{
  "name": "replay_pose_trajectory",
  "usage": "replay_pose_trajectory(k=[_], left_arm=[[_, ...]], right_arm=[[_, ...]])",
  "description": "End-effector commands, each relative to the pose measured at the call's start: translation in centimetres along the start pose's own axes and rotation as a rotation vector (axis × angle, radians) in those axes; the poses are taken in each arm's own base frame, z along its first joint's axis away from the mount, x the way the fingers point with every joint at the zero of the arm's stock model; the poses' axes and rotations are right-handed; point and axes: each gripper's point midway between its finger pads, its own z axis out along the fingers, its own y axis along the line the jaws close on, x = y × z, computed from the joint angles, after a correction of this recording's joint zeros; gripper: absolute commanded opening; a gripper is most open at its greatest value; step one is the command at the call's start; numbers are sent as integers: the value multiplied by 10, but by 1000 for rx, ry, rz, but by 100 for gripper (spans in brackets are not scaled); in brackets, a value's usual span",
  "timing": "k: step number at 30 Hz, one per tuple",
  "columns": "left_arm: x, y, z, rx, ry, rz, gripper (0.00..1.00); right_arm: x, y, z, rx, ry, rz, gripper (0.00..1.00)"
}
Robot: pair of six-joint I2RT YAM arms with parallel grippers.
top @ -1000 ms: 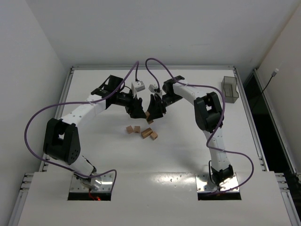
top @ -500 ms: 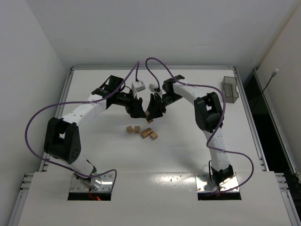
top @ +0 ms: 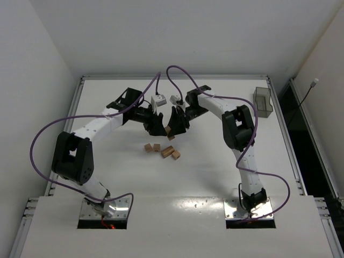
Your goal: Build the wood block tower
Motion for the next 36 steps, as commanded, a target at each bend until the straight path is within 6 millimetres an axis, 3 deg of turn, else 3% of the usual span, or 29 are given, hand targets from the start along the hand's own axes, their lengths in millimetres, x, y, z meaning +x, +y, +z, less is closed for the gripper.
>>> replay_pose_trajectory(k=[1,11,21,36], left_arm=[[-5,0,2,13,-22,25,59],[-13,-6,3,35,-41,22,48],[-15,-10,4,40,-43,34,48],[-11,-21,12,58,-12,56,40]], right_arm=[[-38,0,1,4,-171,-49,0],[-31,-3,2,3,-171,-30,0],[-28,-4,3,3,-171,-21,0],[-27,-5,7,-6,-168,-22,0]])
